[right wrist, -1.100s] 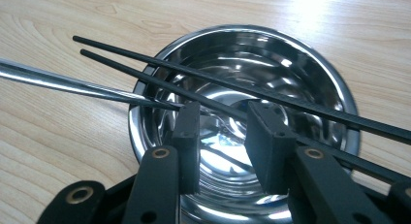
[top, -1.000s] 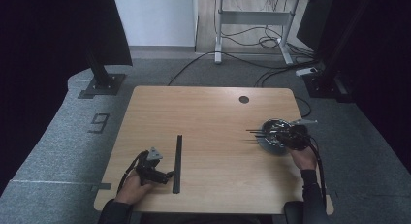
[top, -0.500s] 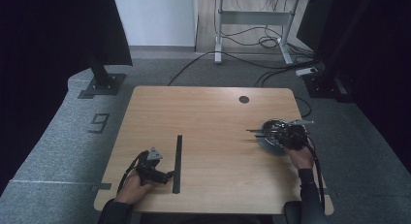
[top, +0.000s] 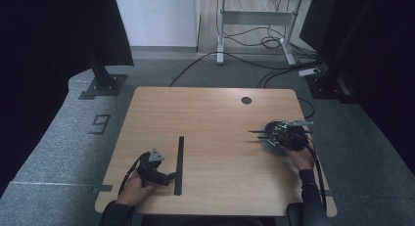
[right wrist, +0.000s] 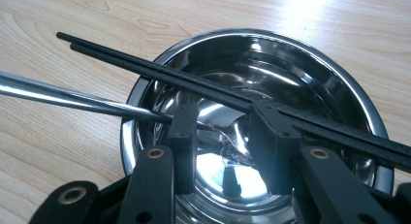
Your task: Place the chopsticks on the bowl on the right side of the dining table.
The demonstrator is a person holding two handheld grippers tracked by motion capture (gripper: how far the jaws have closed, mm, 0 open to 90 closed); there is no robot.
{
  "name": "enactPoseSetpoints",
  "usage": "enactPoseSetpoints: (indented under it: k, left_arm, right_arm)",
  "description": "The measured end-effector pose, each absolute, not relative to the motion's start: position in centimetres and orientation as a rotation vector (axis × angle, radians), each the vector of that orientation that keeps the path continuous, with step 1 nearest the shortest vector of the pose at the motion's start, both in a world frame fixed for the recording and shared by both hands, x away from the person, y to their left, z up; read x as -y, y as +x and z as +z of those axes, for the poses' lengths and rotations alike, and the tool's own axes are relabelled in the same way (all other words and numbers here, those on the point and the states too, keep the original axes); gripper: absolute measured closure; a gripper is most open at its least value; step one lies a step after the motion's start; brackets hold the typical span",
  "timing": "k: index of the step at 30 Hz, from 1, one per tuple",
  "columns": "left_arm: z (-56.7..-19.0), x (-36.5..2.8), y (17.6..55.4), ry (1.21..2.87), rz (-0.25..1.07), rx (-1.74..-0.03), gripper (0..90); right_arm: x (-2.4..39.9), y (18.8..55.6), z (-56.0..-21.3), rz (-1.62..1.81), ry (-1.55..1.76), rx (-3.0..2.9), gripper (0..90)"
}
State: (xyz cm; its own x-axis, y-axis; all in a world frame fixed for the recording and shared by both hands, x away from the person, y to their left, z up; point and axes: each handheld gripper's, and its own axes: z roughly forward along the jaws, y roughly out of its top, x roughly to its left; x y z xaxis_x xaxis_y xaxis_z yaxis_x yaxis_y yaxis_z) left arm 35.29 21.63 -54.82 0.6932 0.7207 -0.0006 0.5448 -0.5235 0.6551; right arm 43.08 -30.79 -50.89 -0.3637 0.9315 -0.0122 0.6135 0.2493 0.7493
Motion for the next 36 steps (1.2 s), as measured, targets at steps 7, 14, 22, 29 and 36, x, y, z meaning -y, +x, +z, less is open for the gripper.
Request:
enactPoseSetpoints:
  k: [7,14,22,29,36]
  left_arm:
    - [-54.8,-21.6,35.3,2.263,0.360,-0.964,0.0]
    - [-54.8,-21.6,35.3,2.264,0.360,-0.964,0.0]
    - [-54.8,-21.6,35.3,2.264,0.360,-0.964,0.0]
    - [-54.8,-21.6,35.3,2.263,0.359,-0.964,0.0]
    - [-54.8,-21.6,35.3,2.264,0.360,-0.964,0.0]
  right_arm:
    - [30.4,43.2,-50.9,0.931,1.385,-2.076,66.4]
    - [30.3,43.3,-51.0,0.928,1.380,-2.077,66.1]
    - [31.8,42.7,-50.7,0.917,1.427,-1.984,38.1]
    - [32.5,42.3,-50.7,0.867,1.442,-1.959,16.0]
    - [33.0,41.9,-50.8,0.811,1.431,-1.924,8.2]
